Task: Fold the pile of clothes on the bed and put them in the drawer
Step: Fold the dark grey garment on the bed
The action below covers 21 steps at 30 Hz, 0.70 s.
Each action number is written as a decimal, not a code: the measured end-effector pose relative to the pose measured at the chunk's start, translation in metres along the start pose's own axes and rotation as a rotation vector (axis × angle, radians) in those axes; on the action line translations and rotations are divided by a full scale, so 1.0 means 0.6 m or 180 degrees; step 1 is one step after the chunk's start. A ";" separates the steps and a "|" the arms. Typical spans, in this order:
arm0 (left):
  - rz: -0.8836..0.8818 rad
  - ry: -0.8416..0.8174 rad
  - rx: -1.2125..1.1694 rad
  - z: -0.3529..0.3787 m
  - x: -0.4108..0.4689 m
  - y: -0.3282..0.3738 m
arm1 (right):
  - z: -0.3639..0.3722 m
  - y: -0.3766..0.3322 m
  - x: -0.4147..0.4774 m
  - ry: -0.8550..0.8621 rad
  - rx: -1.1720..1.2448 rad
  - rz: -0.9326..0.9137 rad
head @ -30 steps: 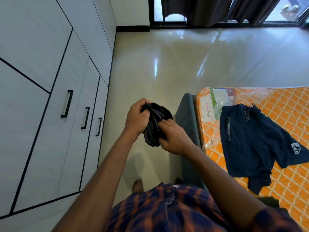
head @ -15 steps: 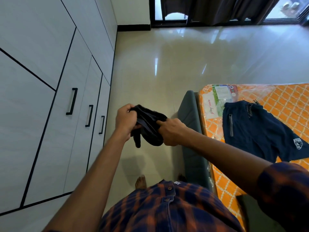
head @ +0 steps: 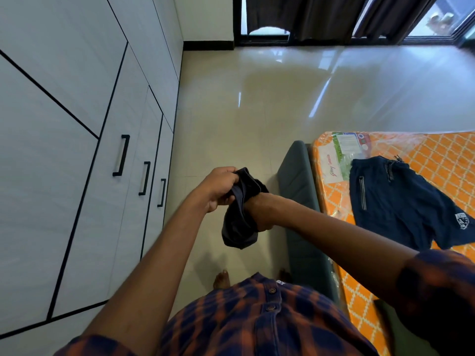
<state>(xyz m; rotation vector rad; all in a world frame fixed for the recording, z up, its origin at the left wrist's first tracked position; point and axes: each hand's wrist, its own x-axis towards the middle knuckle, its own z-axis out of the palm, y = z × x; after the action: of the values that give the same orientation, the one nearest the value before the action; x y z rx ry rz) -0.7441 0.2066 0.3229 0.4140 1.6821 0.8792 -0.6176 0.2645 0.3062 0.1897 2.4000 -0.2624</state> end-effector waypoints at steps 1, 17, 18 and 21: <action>-0.0016 -0.0033 -0.0035 -0.007 0.000 0.000 | -0.006 -0.002 -0.001 0.0089 0.0212 0.0071; 0.0133 -0.0524 0.0502 -0.028 -0.003 0.021 | 0.023 -0.017 0.012 0.1009 0.0271 0.1036; 0.0137 -0.0547 0.0495 -0.032 -0.001 0.023 | 0.026 -0.018 0.016 0.1154 0.0267 0.1117; 0.0116 -0.0605 0.0359 -0.043 0.001 0.028 | 0.039 -0.008 0.018 0.1449 0.0294 0.1022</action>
<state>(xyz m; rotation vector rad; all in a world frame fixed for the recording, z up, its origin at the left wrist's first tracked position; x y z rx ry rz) -0.7716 0.2093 0.3367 0.5885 1.5567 0.7491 -0.6117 0.2548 0.2823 0.7391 2.7509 -0.1945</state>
